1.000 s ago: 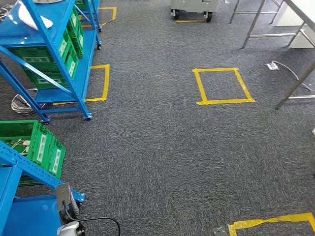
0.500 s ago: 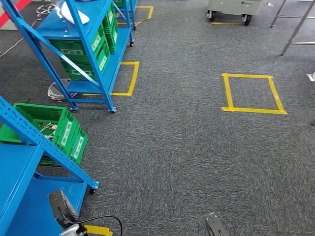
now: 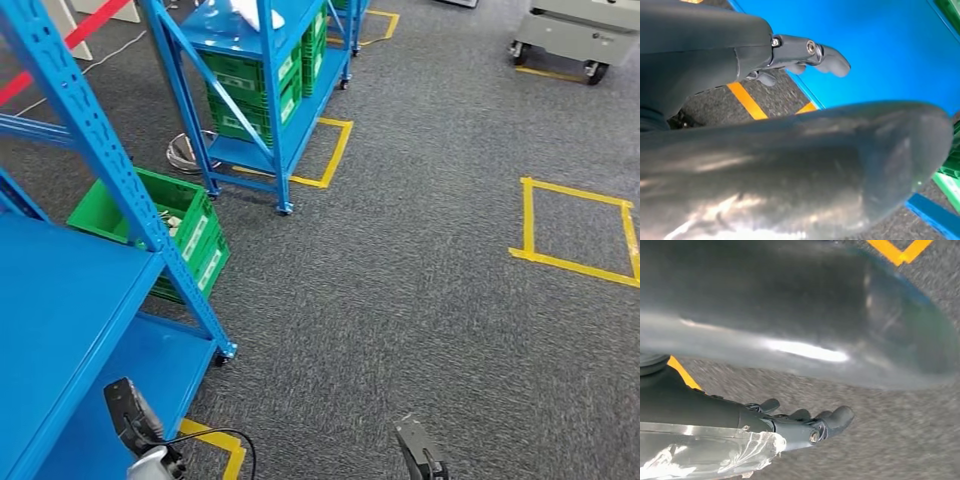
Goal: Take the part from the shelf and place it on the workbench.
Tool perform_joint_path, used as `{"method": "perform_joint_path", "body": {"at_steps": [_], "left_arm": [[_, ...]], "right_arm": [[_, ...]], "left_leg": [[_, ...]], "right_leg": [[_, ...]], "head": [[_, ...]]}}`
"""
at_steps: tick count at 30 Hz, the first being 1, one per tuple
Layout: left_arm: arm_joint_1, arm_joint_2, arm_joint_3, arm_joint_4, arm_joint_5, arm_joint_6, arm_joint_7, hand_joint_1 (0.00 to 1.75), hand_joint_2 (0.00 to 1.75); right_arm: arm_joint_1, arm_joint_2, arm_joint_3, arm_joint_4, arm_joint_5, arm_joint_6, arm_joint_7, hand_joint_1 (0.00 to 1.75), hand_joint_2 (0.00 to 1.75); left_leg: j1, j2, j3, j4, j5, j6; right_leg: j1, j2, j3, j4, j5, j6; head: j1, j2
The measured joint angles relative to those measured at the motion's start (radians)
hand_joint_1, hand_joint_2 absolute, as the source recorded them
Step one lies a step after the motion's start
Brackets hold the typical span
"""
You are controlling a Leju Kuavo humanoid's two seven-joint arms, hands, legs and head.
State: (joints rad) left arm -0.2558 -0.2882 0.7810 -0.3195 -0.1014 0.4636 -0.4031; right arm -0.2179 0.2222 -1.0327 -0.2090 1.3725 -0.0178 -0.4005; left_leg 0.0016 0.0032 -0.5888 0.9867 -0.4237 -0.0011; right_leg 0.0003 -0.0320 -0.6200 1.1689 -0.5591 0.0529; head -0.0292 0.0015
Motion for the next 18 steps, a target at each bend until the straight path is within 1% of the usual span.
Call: {"method": "perform_joint_path", "body": {"at_steps": [1,2,3,4,5,6,7,8,9,10,11,12,13,14,15,16,17,18], "left_arm": [[-0.001,-0.003,-0.005,0.001,0.001,0.004,0.001,0.0,0.0],[-0.001,-0.005,-0.011,0.001,0.002,0.009,0.002,0.0,0.0],[-0.001,-0.006,-0.017,0.002,0.004,0.012,0.003,0.0,0.0],[-0.001,-0.007,-0.022,0.003,0.007,0.015,0.004,0.0,0.0],[-0.001,-0.009,-0.028,0.003,0.008,0.016,0.005,0.0,0.0],[-0.001,-0.011,-0.035,0.004,0.01,0.015,0.009,0.0,0.0],[-0.002,-0.013,-0.041,0.004,0.011,0.01,0.013,0.0,0.0],[-0.003,-0.016,-0.048,0.005,0.014,0.003,0.018,0.0,0.0],[-0.004,-0.018,-0.054,0.006,0.017,-0.004,0.025,0.0,0.0],[-0.004,-0.02,-0.059,0.007,0.02,-0.012,0.031,0.0,0.0],[-0.003,-0.022,-0.064,0.008,0.022,-0.02,0.036,0.0,0.0],[-0.002,-0.023,-0.068,0.009,0.024,-0.026,0.042,0.0,0.0],[-0.003,-0.024,-0.073,0.011,0.026,-0.031,0.046,0.0,0.0],[-0.005,-0.026,-0.076,0.011,0.027,-0.034,0.048,0.0,0.0],[-0.008,-0.027,-0.08,0.012,0.027,-0.035,0.05,0.0,0.0],[-0.01,-0.029,-0.082,0.013,0.027,-0.035,0.051,0.0,0.0],[-0.011,-0.03,-0.083,0.013,0.027,-0.035,0.052,0.0,0.0],[-0.01,-0.03,-0.084,0.014,0.027,-0.035,0.052,0.0,0.0]], "right_arm": [[-0.002,0.0,0.006,0.0,0.001,-0.006,-0.005,0.0,0.0],[-0.004,0.0,0.012,0.0,0.002,-0.011,-0.01,0.0,0.0],[-0.007,0.0,0.019,0.0,0.002,-0.016,-0.016,0.0,0.0],[-0.011,0.0,0.025,0.0,0.0,-0.019,-0.021,0.0,0.0],[-0.016,0.0,0.03,0.0,-0.003,-0.02,-0.026,0.0,0.0],[-0.021,0.0,0.035,0.0,-0.005,-0.019,-0.031,0.0,0.0],[-0.027,0.001,0.04,0.0,-0.008,-0.016,-0.036,0.0,0.0],[-0.032,0.001,0.044,0.0,-0.01,-0.013,-0.039,0.0,0.0],[-0.036,0.002,0.048,0.0,-0.011,-0.009,-0.04,0.0,0.0],[-0.039,0.003,0.053,0.0,-0.011,-0.006,-0.038,0.0,0.0],[-0.041,0.006,0.057,0.0,-0.011,-0.003,-0.035,0.0,0.0],[-0.042,0.009,0.062,0.0,-0.011,-0.002,-0.032,0.0,0.0],[-0.044,0.012,0.065,0.0,-0.011,-0.001,-0.03,0.0,0.0],[-0.044,0.014,0.067,0.0,-0.01,-0.001,-0.029,0.0,0.0],[-0.044,0.015,0.069,0.0,-0.01,-0.001,-0.027,0.0,0.0],[-0.042,0.015,0.07,0.0,-0.01,-0.001,-0.026,0.0,0.0],[-0.041,0.015,0.07,0.0,-0.01,-0.001,-0.025,0.0,0.0],[-0.041,0.015,0.071,0.0,-0.01,-0.001,-0.024,0.0,0.0]], "left_leg": [[0.0,-0.015,-0.001,0.0,0.001,0.003],[-0.001,-0.03,-0.001,0.0,0.002,0.004],[-0.001,-0.046,-0.001,0.0,0.002,0.005],[-0.001,-0.062,0.0,0.001,0.003,0.004],[0.0,-0.077,0.001,0.001,0.003,0.003],[0.001,-0.091,0.002,0.001,0.004,0.001],[0.0,-0.105,0.0,0.003,0.005,-0.002],[0.002,-0.116,-0.004,0.004,0.007,-0.007],[0.004,-0.127,-0.009,0.004,0.011,-0.014],[0.006,-0.137,-0.015,0.003,0.015,-0.022],[0.009,-0.143,-0.019,0.0,0.017,-0.028],[0.009,-0.129,-0.023,0.003,0.013,-0.034],[0.007,-0.105,-0.033,0.021,-0.001,-0.038],[0.004,-0.074,-0.052,0.059,-0.027,-0.042],[0.002,-0.043,-0.08,0.118,-0.06,-0.045],[0.002,-0.027,-0.114,0.188,-0.092,-0.048],[0.003,-0.021,-0.142,0.247,-0.113,-0.051],[0.004,-0.017,-0.155,0.279,-0.116,-0.053]], "right_leg": [[0.0,0.017,-0.035,0.073,-0.028,0.0],[0.0,0.025,-0.064,0.127,-0.043,-0.001],[0.0,0.028,-0.077,0.146,-0.039,-0.002],[-0.001,0.031,-0.071,0.123,-0.014,-0.005],[-0.001,0.039,-0.047,0.066,0.024,-0.007],[-0.004,0.061,-0.016,-0.005,0.06,-0.01],[-0.008,0.085,0.015,-0.072,0.084,-0.012],[-0.01,0.106,0.035,-0.116,0.096,-0.013],[-0.01,0.119,0.043,-0.137,0.098,-0.015],[-0.009,0.115,0.046,-0.143,0.097,-0.018],[-0.007,0.105,0.045,-0.144,0.101,-0.024],[-0.007,0.093,0.046,-0.149,0.104,-0.031],[-0.007,0.081,0.048,-0.155,0.108,-0.037],[-0.007,0.067,0.05,-0.161,0.112,-0.043],[-0.006,0.053,0.05,-0.163,0.112,-0.046],[-0.005,0.038,0.05,-0.164,0.112,-0.048],[-0.004,0.022,0.049,-0.164,0.112,-0.048],[-0.004,0.007,0.049,-0.163,0.111,-0.049]], "head": [[0.0,0.0],[0.0,0.0],[0.0,0.0],[0.0,0.0],[0.0,0.0],[0.0,0.0],[0.0,0.0],[-0.001,0.0],[-0.001,0.0],[-0.002,0.0],[-0.002,0.0],[-0.002,0.0],[-0.006,0.0],[-0.008,0.0],[-0.011,0.0],[-0.013,0.0],[-0.013,0.0],[-0.013,0.0]]}}
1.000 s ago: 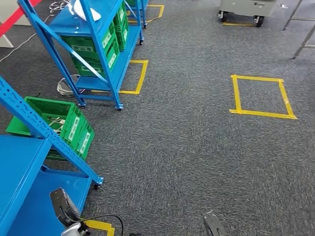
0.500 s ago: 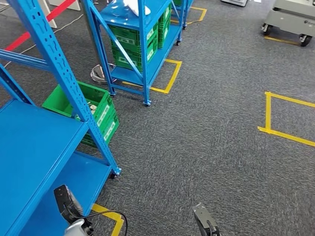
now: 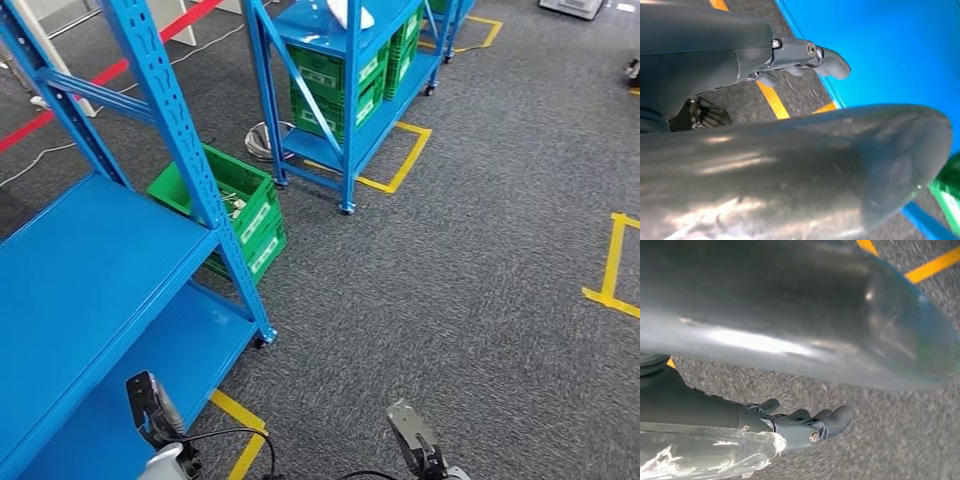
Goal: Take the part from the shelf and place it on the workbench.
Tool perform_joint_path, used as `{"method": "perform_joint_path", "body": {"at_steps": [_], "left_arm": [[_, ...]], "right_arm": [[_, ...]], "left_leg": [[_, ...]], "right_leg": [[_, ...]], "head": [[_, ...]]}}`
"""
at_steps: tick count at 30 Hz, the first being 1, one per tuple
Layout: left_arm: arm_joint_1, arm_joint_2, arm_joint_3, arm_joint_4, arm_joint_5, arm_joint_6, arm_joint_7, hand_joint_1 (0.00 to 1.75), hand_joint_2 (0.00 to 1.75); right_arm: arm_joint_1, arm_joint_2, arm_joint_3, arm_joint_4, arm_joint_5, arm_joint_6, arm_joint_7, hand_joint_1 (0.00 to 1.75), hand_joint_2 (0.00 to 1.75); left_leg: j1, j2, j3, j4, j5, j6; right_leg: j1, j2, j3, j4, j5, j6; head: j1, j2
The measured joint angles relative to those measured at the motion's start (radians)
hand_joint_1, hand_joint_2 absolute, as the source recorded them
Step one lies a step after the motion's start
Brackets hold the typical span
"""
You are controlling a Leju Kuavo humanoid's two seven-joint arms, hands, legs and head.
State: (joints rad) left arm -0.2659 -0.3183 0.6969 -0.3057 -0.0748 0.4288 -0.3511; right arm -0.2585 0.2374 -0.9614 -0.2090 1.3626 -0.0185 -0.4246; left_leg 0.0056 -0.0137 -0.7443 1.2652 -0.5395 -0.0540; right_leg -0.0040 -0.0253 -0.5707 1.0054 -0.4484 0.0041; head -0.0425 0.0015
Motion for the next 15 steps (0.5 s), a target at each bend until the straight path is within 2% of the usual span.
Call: {"method": "perform_joint_path", "body": {"at_steps": [1,2,4,5,6,8,9,10,11,13,14,15], "left_arm": [[0.001,0.0,0.0,0.001,0.0,0.0,0.0,0.0,0.0],[0.001,0.0,-0.001,0.001,0.0,0.0,0.0,0.0,0.0],[-0.002,-0.001,-0.002,0.001,0.0,0.0,0.0,0.0,0.0],[-0.004,-0.002,-0.003,0.002,0.0,0.0,0.0,0.0,0.0],[-0.005,-0.004,-0.005,0.002,0.0,-0.001,0.0,0.0,0.0],[-0.006,-0.005,-0.007,0.003,0.002,-0.006,0.004,0.0,0.0],[-0.005,-0.006,-0.008,0.003,0.002,-0.01,0.009,0.0,0.0],[-0.006,-0.006,-0.01,0.004,0.003,-0.013,0.015,0.0,0.0],[-0.007,-0.008,-0.014,0.004,0.002,-0.016,0.023,0.0,0.0],[-0.011,-0.012,-0.023,0.007,-0.003,-0.017,0.036,0.0,0.0],[-0.012,-0.015,-0.029,0.009,-0.006,-0.017,0.041,0.0,0.0],[-0.012,-0.016,-0.034,0.01,-0.008,-0.016,0.045,0.0,0.0]], "right_arm": [[0.0,0.0,0.001,0.0,0.0,0.0,0.0,0.0,0.0],[-0.001,0.0,0.003,0.0,0.0,0.0,0.0,0.0,0.0],[-0.002,0.001,0.006,0.0,0.0,0.0,0.0,0.0,0.0],[-0.003,0.001,0.007,0.0,0.0,0.0,0.0,0.0,0.0],[-0.003,0.002,0.007,0.0,0.0,0.0,0.0,0.0,0.0],[-0.003,0.002,0.008,0.0,-0.001,0.0,0.003,0.0,0.0],[-0.004,0.003,0.009,0.0,-0.003,0.0,0.006,0.0,0.0],[-0.004,0.003,0.01,0.0,-0.004,-0.001,0.01,0.0,0.0],[-0.003,0.003,0.011,0.0,-0.005,-0.002,0.015,0.0,0.0],[0.002,0.003,0.013,0.0,-0.007,-0.005,0.022,0.0,0.0],[0.006,0.003,0.013,0.0,-0.006,-0.006,0.025,0.0,0.0],[0.01,0.003,0.014,0.0,-0.006,-0.006,0.028,0.0,0.0]], "left_leg": [[0.001,0.003,0.005,-0.008,0.016,-0.002],[0.002,0.01,0.03,-0.054,0.047,-0.003],[0.0,0.052,0.107,-0.194,0.107,-0.004],[-0.001,0.069,0.134,-0.245,0.122,0.001],[-0.003,0.08,0.148,-0.274,0.127,0.007],[-0.006,0.062,0.147,-0.281,0.126,0.024],[-0.005,0.05,0.147,-0.282,0.127,0.03],[-0.003,0.038,0.147,-0.283,0.128,0.037],[-0.001,0.026,0.148,-0.284,0.13,0.043],[0.001,0.001,0.147,-0.284,0.132,0.05],[0.001,-0.013,0.146,-0.284,0.132,0.052],[0.001,-0.028,0.146,-0.283,0.132,0.052]], "right_leg": [[-0.001,-0.014,0.001,0.0,-0.001,0.001],[-0.002,-0.028,0.002,0.0,-0.002,0.002],[0.0,-0.051,0.006,0.004,-0.008,0.011],[0.003,-0.061,0.008,0.006,-0.011,0.016],[0.006,-0.071,0.009,0.008,-0.014,0.022],[0.008,-0.092,0.014,0.006,-0.018,0.03],[0.006,-0.091,0.015,0.009,-0.024,0.036],[0.003,-0.077,0.012,0.022,-0.036,0.042],[0.001,-0.051,-0.003,0.059,-0.059,0.046],[-0.001,0.003,-0.065,0.192,-0.123,0.05],[-0.001,0.016,-0.101,0.261,-0.148,0.05],[-0.001,0.02,-0.125,0.301,-0.154,0.048]], "head": [[0.0,0.0],[0.0,0.0],[-0.002,0.0],[-0.001,0.0],[0.001,0.0],[0.005,0.0],[0.006,0.0],[0.007,0.0],[0.009,0.0],[0.012,0.0],[0.013,0.0],[0.013,0.0]]}}
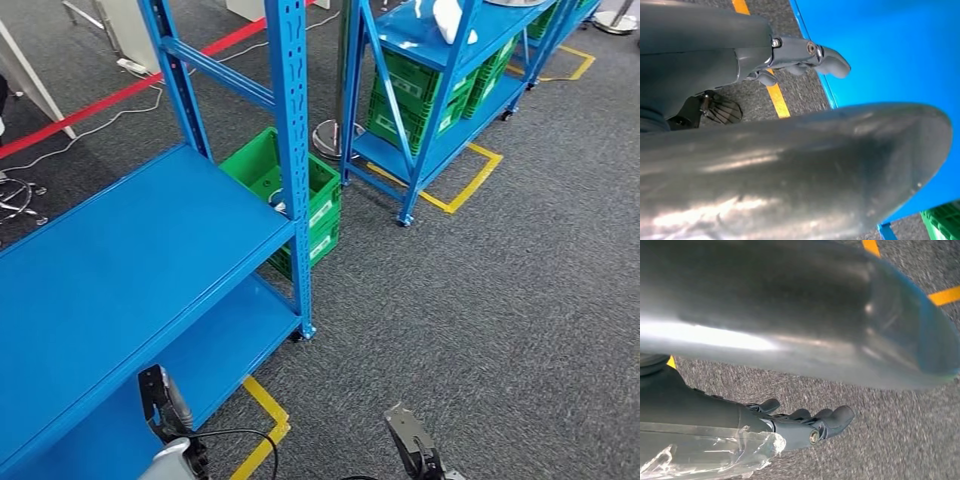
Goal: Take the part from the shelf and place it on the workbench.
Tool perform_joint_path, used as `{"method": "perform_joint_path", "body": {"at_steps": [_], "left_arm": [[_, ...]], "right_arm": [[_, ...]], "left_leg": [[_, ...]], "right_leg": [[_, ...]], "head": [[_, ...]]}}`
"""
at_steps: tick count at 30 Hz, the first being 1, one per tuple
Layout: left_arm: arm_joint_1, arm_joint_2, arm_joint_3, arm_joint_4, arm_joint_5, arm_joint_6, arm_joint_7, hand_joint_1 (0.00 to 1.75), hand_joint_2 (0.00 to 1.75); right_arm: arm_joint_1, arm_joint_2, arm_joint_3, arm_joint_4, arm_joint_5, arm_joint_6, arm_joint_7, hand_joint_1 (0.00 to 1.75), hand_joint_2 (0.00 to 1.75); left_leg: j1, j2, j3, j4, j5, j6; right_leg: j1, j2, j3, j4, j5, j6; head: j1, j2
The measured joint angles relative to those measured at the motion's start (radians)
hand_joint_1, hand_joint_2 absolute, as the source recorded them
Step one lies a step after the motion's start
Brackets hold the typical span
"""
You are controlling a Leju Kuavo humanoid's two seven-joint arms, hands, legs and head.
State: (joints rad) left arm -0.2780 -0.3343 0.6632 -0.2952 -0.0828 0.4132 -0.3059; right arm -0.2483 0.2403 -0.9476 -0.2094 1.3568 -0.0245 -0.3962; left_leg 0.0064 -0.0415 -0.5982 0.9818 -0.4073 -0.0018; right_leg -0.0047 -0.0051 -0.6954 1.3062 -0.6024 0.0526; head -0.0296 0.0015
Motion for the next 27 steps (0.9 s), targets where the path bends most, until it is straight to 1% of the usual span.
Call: {"method": "perform_joint_path", "body": {"at_steps": [1,2,3,4,5,6,7,8,9,10,11,12,13,14,15,16,17,18,19,20,21,22,23,24,25,26,27], "left_arm": [[0.0,-0.001,-0.005,0.001,-0.001,0.001,0.003,0.0,0.0],[0.0,-0.002,-0.01,0.002,-0.004,0.0,0.005,0.0,0.0],[0.0,-0.003,-0.016,0.003,-0.007,-0.001,0.007,0.0,0.0],[-0.001,-0.006,-0.021,0.004,-0.01,-0.002,0.008,0.0,0.0],[-0.002,-0.009,-0.027,0.004,-0.012,-0.002,0.009,0.0,0.0],[-0.002,-0.011,-0.033,0.005,-0.013,-0.003,0.01,0.0,0.0],[-0.002,-0.013,-0.037,0.005,-0.013,-0.003,0.01,0.0,0.0],[-0.001,-0.014,-0.039,0.006,-0.013,-0.003,0.01,0.0,0.0],[0.0,-0.015,-0.041,0.006,-0.013,-0.003,0.011,0.0,0.0],[0.0,-0.015,-0.042,0.007,-0.013,-0.002,0.011,0.0,0.0],[-0.001,-0.015,-0.044,0.008,-0.013,-0.001,0.011,0.0,0.0],[-0.003,-0.016,-0.046,0.008,-0.013,-0.001,0.011,0.0,0.0],[-0.005,-0.016,-0.048,0.008,-0.013,0.0,0.011,0.0,0.0],[-0.006,-0.017,-0.051,0.009,-0.013,0.0,0.011,0.0,0.0],[-0.005,-0.016,-0.053,0.009,-0.013,0.0,0.011,0.0,0.0],[-0.004,-0.016,-0.055,0.01,-0.013,0.0,0.011,0.0,0.0],[-0.003,-0.016,-0.055,0.01,-0.013,0.0,0.011,0.0,0.0],[-0.003,-0.015,-0.056,0.011,-0.013,0.0,0.011,0.0,0.0],[-0.003,-0.015,-0.057,0.011,-0.013,0.0,0.011,0.0,0.0],[-0.006,-0.016,-0.057,0.011,-0.013,-0.001,0.011,0.0,0.0],[-0.008,-0.017,-0.058,0.011,-0.013,-0.001,0.011,0.0,0.0],[-0.01,-0.018,-0.058,0.011,-0.014,-0.002,0.011,0.0,0.0],[-0.01,-0.018,-0.058,0.011,-0.014,-0.002,0.011,0.0,0.0],[-0.009,-0.018,-0.058,0.011,-0.014,-0.002,0.011,0.0,0.0],[-0.008,-0.017,-0.058,0.011,-0.014,-0.002,0.011,0.0,0.0],[-0.008,-0.017,-0.058,0.011,-0.014,-0.002,0.011,0.0,0.0],[-0.008,-0.018,-0.058,0.011,-0.014,-0.002,0.011,0.0,0.0]], "right_arm": [[0.003,0.0,0.0,0.0,0.001,0.0,0.004,0.0,0.0],[0.005,0.0,0.001,0.0,0.001,-0.001,0.008,0.0,0.0],[0.006,0.0,0.001,0.0,0.001,-0.002,0.013,0.0,0.0],[0.007,-0.001,0.002,0.0,0.001,-0.003,0.017,0.0,0.0],[0.008,-0.002,0.002,0.0,0.001,-0.005,0.021,0.0,0.0],[0.009,-0.003,0.002,0.0,0.001,-0.005,0.024,0.0,0.0],[0.011,-0.003,0.002,0.0,0.001,-0.006,0.027,0.0,0.0],[0.012,-0.003,0.002,0.0,0.001,-0.006,0.028,0.0,0.0],[0.013,-0.003,0.002,0.0,0.001,-0.006,0.029,0.0,0.0],[0.012,-0.003,0.002,0.0,0.001,-0.006,0.028,0.0,0.0],[0.012,-0.003,0.002,0.0,0.001,-0.006,0.028,0.0,0.0],[0.013,-0.004,0.002,0.0,0.001,-0.006,0.028,0.0,0.0],[0.016,-0.004,0.002,0.0,0.001,-0.006,0.028,0.0,0.0],[0.019,-0.005,0.002,0.0,0.001,-0.006,0.028,0.0,0.0],[0.021,-0.006,0.002,0.0,0.001,-0.006,0.028,0.0,0.0],[0.023,-0.006,0.002,0.0,0.001,-0.006,0.028,0.0,0.0],[0.023,-0.006,0.002,0.0,0.001,-0.006,0.028,0.0,0.0],[0.022,-0.006,0.002,0.0,0.001,-0.006,0.028,0.0,0.0],[0.022,-0.006,0.002,0.0,0.001,-0.006,0.028,0.0,0.0],[0.022,-0.007,0.002,0.0,0.001,-0.006,0.028,0.0,0.0],[0.022,-0.007,0.002,0.0,0.001,-0.006,0.028,0.0,0.0],[0.022,-0.007,0.002,0.0,0.001,-0.006,0.028,0.0,0.0],[0.022,-0.007,0.002,0.0,0.001,-0.006,0.028,0.0,0.0],[0.021,-0.008,0.002,0.0,0.001,-0.006,0.028,0.0,0.0],[0.02,-0.008,0.002,0.0,0.001,-0.006,0.028,0.0,0.0],[0.019,-0.008,0.003,0.0,0.001,-0.006,0.028,0.0,0.0],[0.02,-0.008,0.003,0.0,0.001,-0.007,0.028,0.0,0.0]], "left_leg": [[0.0,-0.014,0.0,0.0,0.0,0.0],[0.0,-0.029,0.001,0.001,0.0,0.0],[0.001,-0.043,0.003,0.001,0.0,-0.002],[0.001,-0.056,0.002,0.001,0.001,-0.004],[0.002,-0.068,0.0,0.003,0.002,-0.009],[0.004,-0.079,-0.005,0.003,0.004,-0.015],[0.006,-0.088,-0.009,0.002,0.007,-0.022],[0.009,-0.099,-0.013,0.0,0.011,-0.029],[0.011,-0.098,-0.016,-0.001,0.011,-0.036],[0.009,-0.081,-0.021,0.006,0.004,-0.041],[0.006,-0.053,-0.034,0.032,-0.015,-0.045],[0.003,-0.019,-0.057,0.079,-0.044,-0.048],[0.001,0.008,-0.088,0.145,-0.078,-0.05],[0.001,0.021,-0.121,0.215,-0.109,-0.053],[0.002,0.026,-0.144,0.267,-0.124,-0.055],[0.002,0.029,-0.151,0.285,-0.121,-0.056],[0.002,0.033,-0.137,0.263,-0.101,-0.055],[0.001,0.042,-0.106,0.208,-0.069,-0.054],[-0.001,0.069,-0.064,0.137,-0.038,-0.05],[-0.004,0.098,-0.026,0.07,-0.017,-0.046],[-0.008,0.12,-0.001,0.025,-0.006,-0.04],[-0.01,0.134,0.01,0.002,-0.005,-0.034],[-0.012,0.125,0.01,-0.005,-0.006,-0.028],[-0.01,0.11,0.007,-0.003,-0.004,-0.021],[-0.008,0.097,0.007,-0.004,-0.003,-0.015],[-0.005,0.083,0.007,-0.006,0.0,-0.009],[-0.002,0.069,0.007,-0.007,0.003,-0.004]], "right_leg": [[0.0,0.002,-0.007,0.002,0.014,-0.002],[0.0,0.006,0.007,-0.039,0.047,-0.006],[-0.001,0.018,0.036,-0.11,0.09,-0.009],[-0.004,0.043,0.067,-0.181,0.122,-0.012],[-0.007,0.066,0.093,-0.24,0.143,-0.013],[-0.009,0.085,0.108,-0.272,0.15,-0.015],[-0.009,0.094,0.112,-0.28,0.147,-0.016],[-0.007,0.087,0.113,-0.283,0.148,-0.019],[-0.007,0.076,0.114,-0.285,0.151,-0.024],[-0.007,0.065,0.115,-0.289,0.154,-0.031],[-0.008,0.052,0.117,-0.294,0.157,-0.037],[-0.008,0.036,0.118,-0.298,0.158,-0.042],[-0.007,0.021,0.119,-0.3,0.158,-0.045],[-0.005,0.004,0.119,-0.3,0.157,-0.047],[-0.005,-0.013,0.119,-0.3,0.157,-0.048],[-0.004,-0.029,0.119,-0.3,0.156,-0.048],[-0.004,-0.043,0.12,-0.299,0.155,-0.048],[-0.004,-0.056,0.122,-0.299,0.154,-0.047],[-0.003,-0.068,0.124,-0.299,0.153,-0.044],[0.001,-0.079,0.126,-0.296,0.15,-0.04],[0.005,-0.09,0.127,-0.294,0.147,-0.036],[0.01,-0.101,0.128,-0.292,0.144,-0.031],[0.012,-0.114,0.13,-0.291,0.142,-0.027],[0.01,-0.121,0.131,-0.292,0.14,-0.021],[0.008,-0.109,0.13,-0.285,0.132,-0.015],[0.004,-0.085,0.123,-0.263,0.116,-0.01],[0.001,-0.053,0.105,-0.22,0.09,-0.005]], "head": [[0.0,0.0],[0.0,0.0],[0.0,0.0],[0.0,0.0],[-0.001,0.0],[-0.001,0.0],[-0.001,0.0],[-0.001,0.0],[-0.001,0.0],[-0.004,0.0],[-0.007,0.0],[-0.011,0.0],[-0.014,0.0],[-0.015,0.0],[-0.015,0.0],[-0.015,0.0],[-0.015,0.0],[-0.015,0.0],[-0.016,0.0],[-0.016,0.0],[-0.015,0.0],[-0.014,0.0],[-0.013,0.0],[-0.011,0.0],[-0.01,0.0],[-0.008,0.0],[-0.006,0.0]]}}
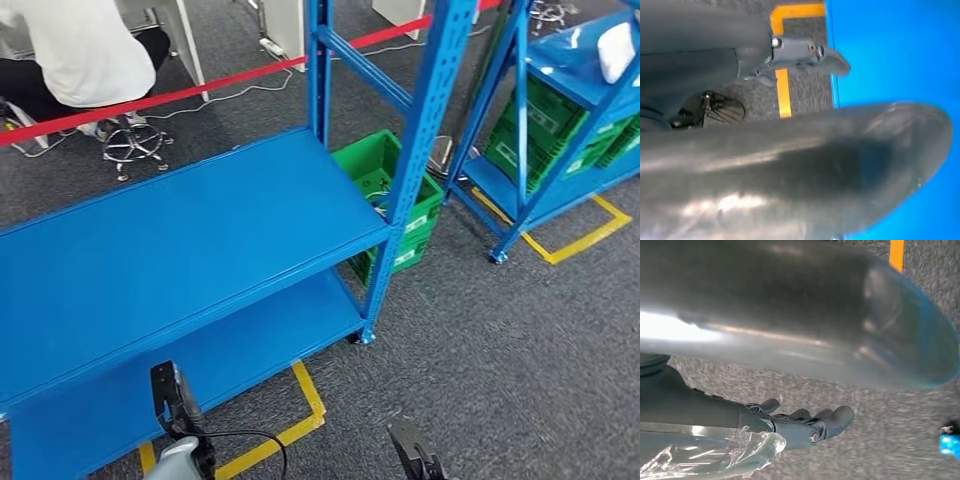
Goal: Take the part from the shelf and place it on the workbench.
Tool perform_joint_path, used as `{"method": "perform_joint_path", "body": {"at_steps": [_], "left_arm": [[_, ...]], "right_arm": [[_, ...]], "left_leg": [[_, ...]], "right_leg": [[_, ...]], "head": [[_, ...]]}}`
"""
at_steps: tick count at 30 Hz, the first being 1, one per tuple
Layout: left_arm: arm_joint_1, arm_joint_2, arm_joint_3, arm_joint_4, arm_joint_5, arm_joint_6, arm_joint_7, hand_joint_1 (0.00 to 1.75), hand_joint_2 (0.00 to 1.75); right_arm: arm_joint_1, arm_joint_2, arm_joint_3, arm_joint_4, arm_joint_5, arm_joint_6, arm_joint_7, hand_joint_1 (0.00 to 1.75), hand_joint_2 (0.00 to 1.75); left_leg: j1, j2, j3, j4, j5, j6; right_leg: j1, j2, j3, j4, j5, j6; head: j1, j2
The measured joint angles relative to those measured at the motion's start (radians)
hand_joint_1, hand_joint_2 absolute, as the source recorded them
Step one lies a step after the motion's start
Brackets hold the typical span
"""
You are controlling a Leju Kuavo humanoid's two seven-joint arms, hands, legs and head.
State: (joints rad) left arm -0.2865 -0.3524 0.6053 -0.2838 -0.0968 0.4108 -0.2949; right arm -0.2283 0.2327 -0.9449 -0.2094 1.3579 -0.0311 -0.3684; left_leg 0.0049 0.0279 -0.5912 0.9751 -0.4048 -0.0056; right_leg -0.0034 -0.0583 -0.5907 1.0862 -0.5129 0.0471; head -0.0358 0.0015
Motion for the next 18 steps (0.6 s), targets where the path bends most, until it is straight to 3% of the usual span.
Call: {"method": "perform_joint_path", "body": {"at_steps": [1,2,3,4,5,6,8,10,12,13,15,16,18], "left_arm": [[-0.001,-0.001,0.0,0.0,0.0,0.0,0.0,0.0,0.0],[-0.001,-0.001,0.0,0.0,0.0,0.0,0.0,0.0,0.0],[0.0,-0.001,0.0,0.0,0.0,0.0,0.0,0.0,0.0],[0.001,-0.001,0.0,0.001,0.0,0.0,0.0,0.0,0.0],[0.002,-0.001,0.0,0.001,0.0,0.0,0.0,0.0,0.0],[0.002,0.0,0.0,0.001,0.0,0.0,0.0,0.0,0.0],[0.001,0.0,0.0,0.001,0.0,0.0,0.0,0.0,0.0],[0.0,0.0,0.0,0.001,0.0,0.0,0.0,0.0,0.0],[0.003,0.001,0.0,0.001,0.0,0.0,0.0,0.0,0.0],[0.005,0.002,0.0,0.001,0.001,0.001,0.002,0.0,0.0],[0.015,0.012,-0.001,-0.006,0.004,0.004,0.01,0.0,0.0],[0.031,0.027,-0.001,-0.015,0.011,-0.01,0.011,0.0,0.0],[0.09,0.083,0.003,-0.031,0.031,-0.093,-0.003,0.0,0.0]], "right_arm": [[0.002,0.0,0.0,0.0,0.0,0.0,0.0,0.0,0.0],[0.004,0.0,0.0,0.0,0.0,0.0,0.0,0.0,0.0],[0.006,-0.001,0.0,0.0,0.0,0.0,0.0,0.0,0.0],[0.007,-0.001,0.0,0.0,0.0,0.0,0.0,0.0,0.0],[0.007,-0.001,0.0,0.0,0.0,0.0,0.0,0.0,0.0],[0.006,-0.001,0.0,0.0,0.0,0.0,0.0,0.0,0.0],[0.004,-0.001,0.0,0.0,0.0,0.0,0.0,0.0,0.0],[0.004,-0.001,0.0,0.0,0.0,0.0,0.001,0.0,0.0],[0.004,-0.001,0.0,0.0,0.0,0.0,0.001,0.0,0.0],[0.003,-0.001,0.0,0.0,-0.004,-0.001,0.0,0.0,0.0],[0.003,-0.001,-0.002,0.0,-0.031,-0.012,-0.004,0.0,0.0],[0.007,-0.004,-0.006,0.0,-0.05,-0.018,-0.012,0.0,0.0],[0.027,-0.014,-0.017,0.0,-0.079,-0.021,-0.038,0.0,0.0]], "left_leg": [[0.001,-0.014,-0.001,0.0,0.001,0.003],[0.001,-0.03,-0.003,0.0,0.002,0.005],[0.001,-0.045,-0.004,0.0,0.003,0.006],[0.001,-0.061,-0.004,0.001,0.003,0.006],[0.002,-0.077,-0.003,0.001,0.003,0.006],[0.003,-0.093,-0.002,0.002,0.003,0.004],[0.004,-0.122,-0.003,0.007,0.002,-0.004],[0.006,-0.145,-0.012,0.011,0.005,-0.018],[0.01,-0.164,-0.021,0.009,0.011,-0.031],[0.01,-0.155,-0.025,0.01,0.009,-0.038],[0.006,-0.103,-0.046,0.056,-0.028,-0.047],[0.004,-0.07,-0.067,0.109,-0.063,-0.051],[0.005,-0.044,-0.116,0.237,-0.129,-0.055]], "right_leg": [[-0.001,0.03,-0.027,0.063,-0.032,0.003],[-0.002,0.045,-0.061,0.135,-0.063,0.004],[-0.002,0.051,-0.091,0.191,-0.081,0.005],[-0.002,0.054,-0.107,0.217,-0.08,0.005],[-0.003,0.055,-0.104,0.203,-0.06,0.004],[-0.005,0.06,-0.083,0.151,-0.024,0.003],[-0.014,0.105,-0.023,0.015,0.039,0.003],[-0.02,0.143,0.008,-0.051,0.053,0.0],[-0.018,0.134,0.008,-0.051,0.051,-0.011],[-0.017,0.124,0.008,-0.053,0.054,-0.018],[-0.017,0.098,0.01,-0.058,0.062,-0.032],[-0.015,0.084,0.01,-0.058,0.064,-0.037],[-0.011,0.06,0.009,-0.058,0.063,-0.042]], "head": [[0.003,0.0],[0.005,0.0],[0.006,0.0],[0.006,0.0],[0.006,0.0],[0.006,0.0],[0.007,0.0],[0.007,0.0],[0.006,0.0],[0.006,0.0],[-0.001,0.0],[-0.004,0.0],[-0.007,0.0]]}}
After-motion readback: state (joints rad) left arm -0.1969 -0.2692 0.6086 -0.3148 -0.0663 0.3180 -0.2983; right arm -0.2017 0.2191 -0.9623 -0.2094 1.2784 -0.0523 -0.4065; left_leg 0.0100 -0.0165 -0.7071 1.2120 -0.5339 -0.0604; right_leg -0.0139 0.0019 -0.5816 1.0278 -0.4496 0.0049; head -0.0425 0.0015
